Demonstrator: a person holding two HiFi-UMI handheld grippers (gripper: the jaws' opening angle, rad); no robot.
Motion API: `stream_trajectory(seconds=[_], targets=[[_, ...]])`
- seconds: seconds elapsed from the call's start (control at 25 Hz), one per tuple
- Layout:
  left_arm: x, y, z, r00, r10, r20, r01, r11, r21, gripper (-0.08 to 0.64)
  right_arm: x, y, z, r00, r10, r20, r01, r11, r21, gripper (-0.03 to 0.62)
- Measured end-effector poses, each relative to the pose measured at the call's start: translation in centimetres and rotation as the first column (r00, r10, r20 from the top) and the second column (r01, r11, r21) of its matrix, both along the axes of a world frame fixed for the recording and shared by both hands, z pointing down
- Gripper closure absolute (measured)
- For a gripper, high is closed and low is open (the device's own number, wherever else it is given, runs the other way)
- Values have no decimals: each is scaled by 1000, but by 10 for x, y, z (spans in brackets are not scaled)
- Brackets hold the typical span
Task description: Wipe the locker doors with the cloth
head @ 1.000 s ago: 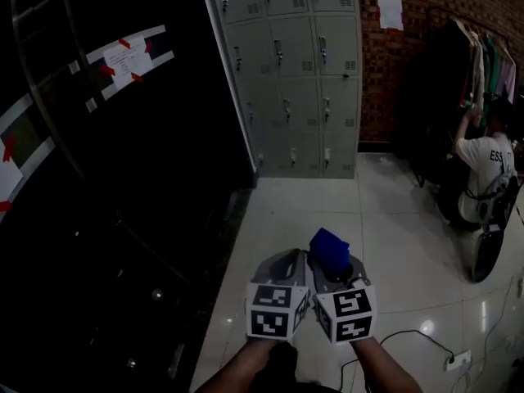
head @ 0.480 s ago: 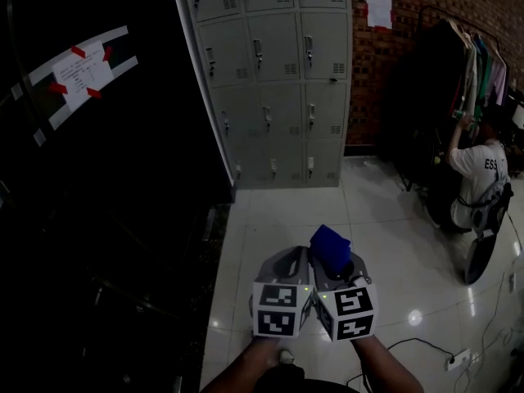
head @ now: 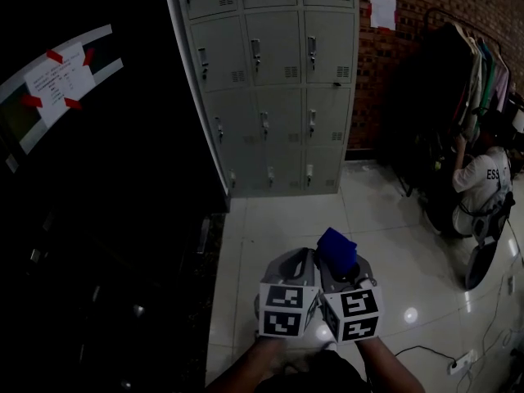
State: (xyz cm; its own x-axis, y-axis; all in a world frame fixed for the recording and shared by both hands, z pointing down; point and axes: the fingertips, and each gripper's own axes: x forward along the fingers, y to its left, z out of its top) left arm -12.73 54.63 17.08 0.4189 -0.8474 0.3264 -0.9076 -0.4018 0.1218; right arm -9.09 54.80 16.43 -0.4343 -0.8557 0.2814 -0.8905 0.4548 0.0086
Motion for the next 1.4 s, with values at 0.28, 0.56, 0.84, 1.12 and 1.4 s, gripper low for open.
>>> stream_trajectory(seconds=[0.28, 0.56, 0.84, 1.12, 1.4], targets=[[1, -79, 8, 1000, 12, 21, -12, 1000, 7, 565, 1, -80, 10, 1000, 13, 19, -13, 1000, -1, 505], [17, -193, 5, 999, -16, 44, 14, 999, 29, 565, 19, -199, 9, 999, -9, 33, 8, 1000, 13, 505], [39, -307, -1, 996, -22, 85, 20, 999, 31, 565, 39, -315, -2, 999, -23, 50, 22, 999, 25, 505], [49, -389, 2, 995, -26, 100, 22, 999, 32, 565, 51, -394, 1, 997, -33, 72, 30, 999, 42, 505], [33, -476, 16, 995, -21, 97, 18, 999, 28, 565, 36, -477, 15, 998, -41, 49, 39, 998, 41, 505]])
